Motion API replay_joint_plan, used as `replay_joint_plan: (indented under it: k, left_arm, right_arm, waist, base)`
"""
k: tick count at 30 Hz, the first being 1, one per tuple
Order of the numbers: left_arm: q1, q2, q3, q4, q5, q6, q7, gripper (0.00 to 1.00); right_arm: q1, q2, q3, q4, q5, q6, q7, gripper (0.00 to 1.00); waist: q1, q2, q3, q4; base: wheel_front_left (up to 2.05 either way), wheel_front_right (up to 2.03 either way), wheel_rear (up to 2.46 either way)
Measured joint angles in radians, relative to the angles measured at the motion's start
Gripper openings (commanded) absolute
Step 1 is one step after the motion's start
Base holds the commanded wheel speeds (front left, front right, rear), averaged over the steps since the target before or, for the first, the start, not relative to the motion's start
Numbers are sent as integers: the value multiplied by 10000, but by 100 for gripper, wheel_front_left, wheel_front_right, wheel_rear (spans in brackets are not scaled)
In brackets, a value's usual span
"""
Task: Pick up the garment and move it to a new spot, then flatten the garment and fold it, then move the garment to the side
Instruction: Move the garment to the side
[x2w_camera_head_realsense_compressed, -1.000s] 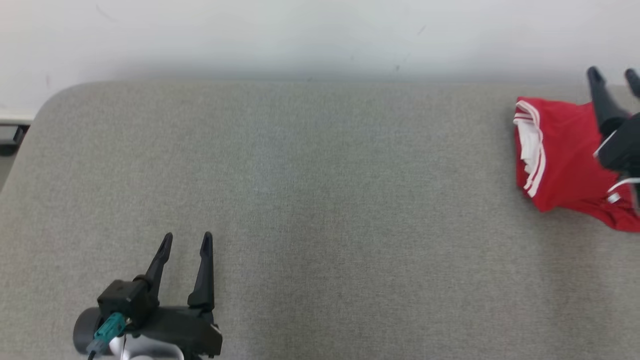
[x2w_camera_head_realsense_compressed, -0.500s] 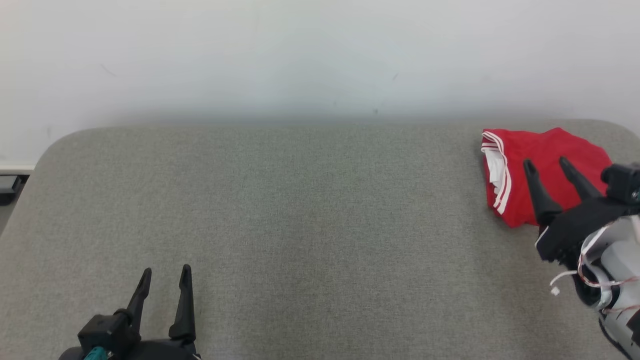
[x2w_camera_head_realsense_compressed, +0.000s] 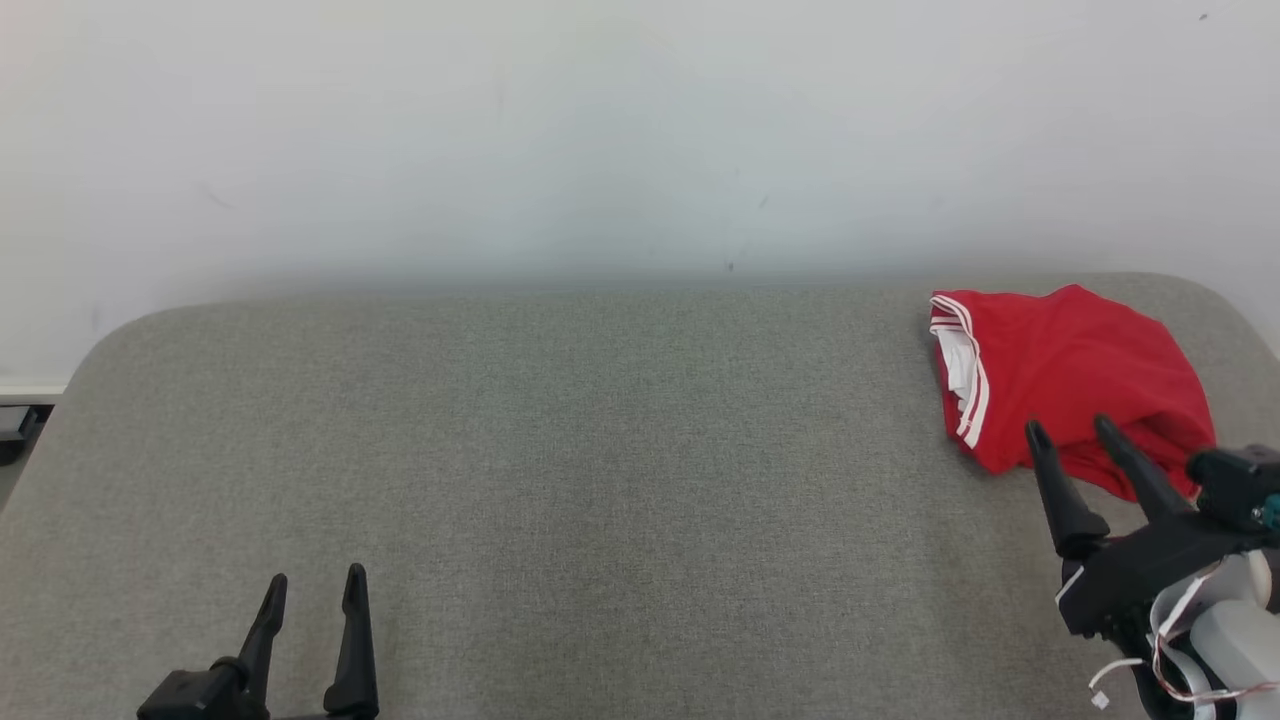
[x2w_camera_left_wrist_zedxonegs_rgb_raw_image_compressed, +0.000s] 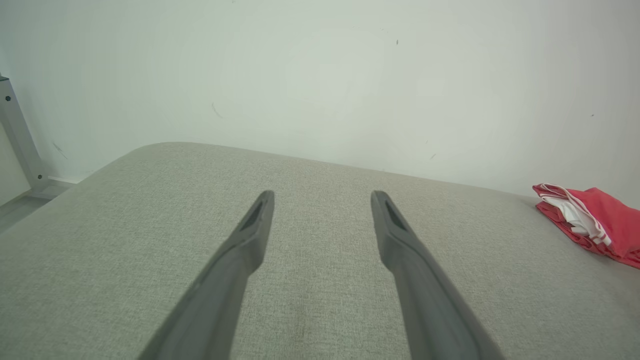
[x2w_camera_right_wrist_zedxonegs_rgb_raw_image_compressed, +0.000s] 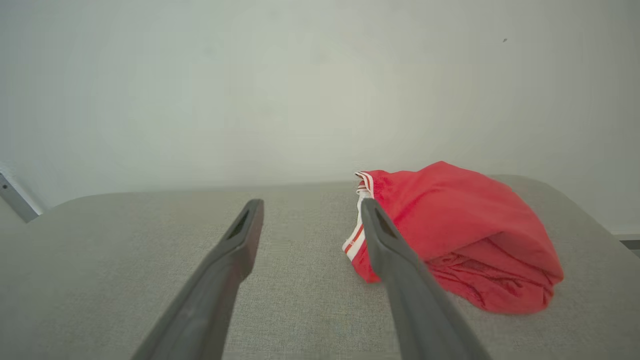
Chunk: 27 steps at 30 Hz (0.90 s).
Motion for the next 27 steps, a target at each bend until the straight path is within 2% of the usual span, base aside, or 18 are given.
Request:
replay_joint_plan:
  k: [6,14,27]
  left_arm:
    - [38,-59,167,-119,2,2,0,100]
    - [205,-105,362,-251,2,10,10,100]
    - [405,-221,525,-483,247,12,240,100]
  right_arm:
    - [865,255,-635,-748,-483,-10,0,100]
    - [2056,951,-2190,-700,-1436,-10,0,100]
    - [2774,1678,-3304,-1225,-3241,-12,0,100]
  waist:
    - [1,0,-24,-42]
    - [2,0,-12,-92]
    - [2,0,-19,-123]
  base:
    - [0,0,0]
    - [0,0,0]
    - [0,0,0]
